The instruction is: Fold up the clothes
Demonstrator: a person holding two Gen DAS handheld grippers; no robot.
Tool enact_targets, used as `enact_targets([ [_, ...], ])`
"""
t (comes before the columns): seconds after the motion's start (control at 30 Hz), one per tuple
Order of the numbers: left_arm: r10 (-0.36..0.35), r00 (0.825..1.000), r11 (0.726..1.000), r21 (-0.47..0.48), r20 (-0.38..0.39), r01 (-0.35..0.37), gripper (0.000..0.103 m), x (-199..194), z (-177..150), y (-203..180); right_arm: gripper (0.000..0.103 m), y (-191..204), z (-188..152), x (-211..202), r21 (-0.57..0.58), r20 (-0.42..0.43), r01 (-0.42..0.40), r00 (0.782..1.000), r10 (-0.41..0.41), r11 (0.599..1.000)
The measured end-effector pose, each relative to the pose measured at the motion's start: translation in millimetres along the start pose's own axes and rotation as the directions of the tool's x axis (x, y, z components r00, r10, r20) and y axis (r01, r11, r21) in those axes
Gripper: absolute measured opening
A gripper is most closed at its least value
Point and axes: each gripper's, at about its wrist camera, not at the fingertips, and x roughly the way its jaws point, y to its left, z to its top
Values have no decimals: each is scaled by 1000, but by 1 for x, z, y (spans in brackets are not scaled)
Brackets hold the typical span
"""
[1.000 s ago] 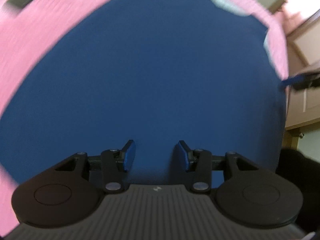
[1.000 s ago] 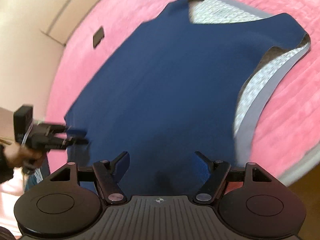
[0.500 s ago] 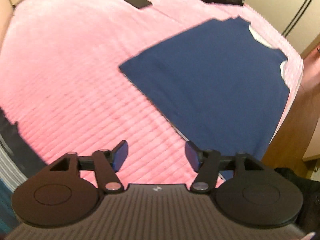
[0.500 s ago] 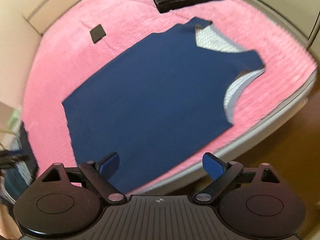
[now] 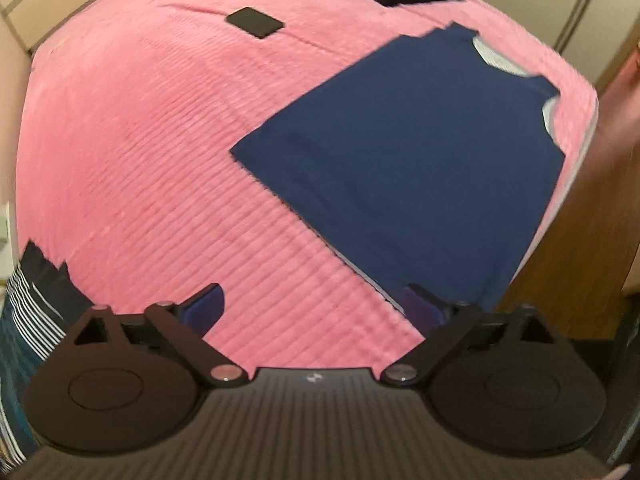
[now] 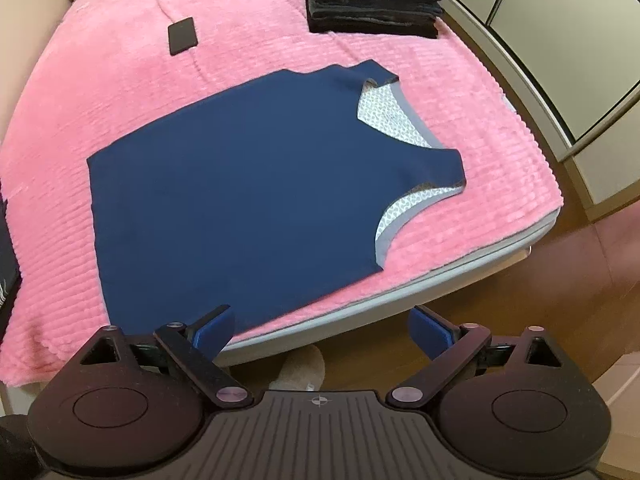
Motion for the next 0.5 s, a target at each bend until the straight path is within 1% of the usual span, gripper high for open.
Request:
enact_targets([
  [0.1, -6, 1000, 999, 45, -4, 6, 96, 1, 6, -18, 96, 3, 0, -5, 16, 6, -4, 1000, 4, 1000],
  [0.2, -31, 999, 997, 64, 9, 31, 96, -2, 10, -29, 96, 8, -1, -9, 24, 3, -14, 1000, 14, 1000],
  [0.37, -69, 997, 998, 10, 35, 69, 97, -3, 19, -28, 96, 20, -6, -11, 11, 1, -21, 1000, 21, 1000],
  [0.5, -60, 997, 998, 25, 42, 59, 97, -3, 24, -27, 96, 25, -11, -8, 13, -6, -33, 999, 33, 999],
])
